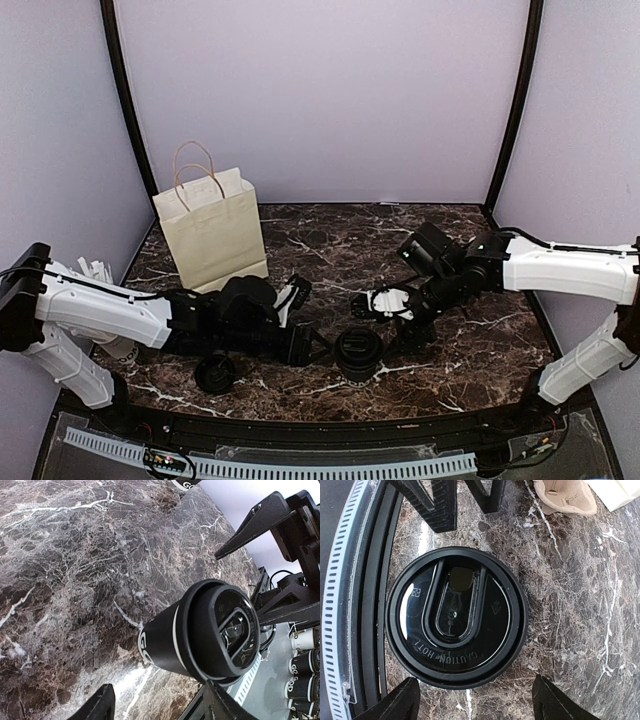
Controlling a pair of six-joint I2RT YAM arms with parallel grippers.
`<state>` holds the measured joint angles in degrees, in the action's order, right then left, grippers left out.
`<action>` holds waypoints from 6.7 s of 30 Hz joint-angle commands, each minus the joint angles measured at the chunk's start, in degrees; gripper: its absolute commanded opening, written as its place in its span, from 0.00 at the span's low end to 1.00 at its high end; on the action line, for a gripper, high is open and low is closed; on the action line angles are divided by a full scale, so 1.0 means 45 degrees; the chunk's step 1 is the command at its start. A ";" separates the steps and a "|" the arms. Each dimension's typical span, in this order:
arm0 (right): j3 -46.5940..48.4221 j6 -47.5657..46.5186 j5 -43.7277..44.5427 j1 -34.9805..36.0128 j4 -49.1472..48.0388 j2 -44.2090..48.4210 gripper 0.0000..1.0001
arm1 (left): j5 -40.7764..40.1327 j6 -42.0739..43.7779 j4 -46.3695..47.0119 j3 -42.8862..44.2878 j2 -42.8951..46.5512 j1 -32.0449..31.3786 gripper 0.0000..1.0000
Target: Pack the takeout coffee
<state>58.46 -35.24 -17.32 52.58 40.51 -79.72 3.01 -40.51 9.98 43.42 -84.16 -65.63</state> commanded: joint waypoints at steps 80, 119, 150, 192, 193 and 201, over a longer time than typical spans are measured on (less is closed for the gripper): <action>0.3987 0.2274 -0.5794 -0.3988 0.3860 -0.2481 0.71 | -0.1316 0.2218 -0.3138 0.6114 -0.2366 0.0130 0.64; 0.3133 -0.0717 0.0264 0.0928 0.1683 -0.2372 0.97 | -0.4049 0.0358 -0.3073 -0.0416 0.2954 0.1740 0.71; 0.3683 0.0331 0.0828 -0.2665 0.2206 -0.1624 0.68 | -0.3741 0.0337 -0.2709 -0.0452 0.2879 0.1751 0.70; 0.6190 0.3433 0.2085 -0.8703 0.1403 -0.2504 0.96 | -0.4328 0.1069 -0.6138 0.0579 0.3490 0.2720 0.72; 0.6241 0.3449 0.1593 -0.8699 0.1500 -0.2214 0.95 | -0.4527 0.1081 -0.6394 0.0818 0.3478 0.2872 0.72; 0.2260 0.2867 -0.2033 -0.8680 -0.0853 0.0758 0.94 | -0.4533 0.1063 -0.9604 0.2183 0.2783 0.4783 0.72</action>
<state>78.74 -21.19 -16.62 13.61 43.20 -81.10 -17.41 -36.77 -23.81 50.70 -70.17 -47.97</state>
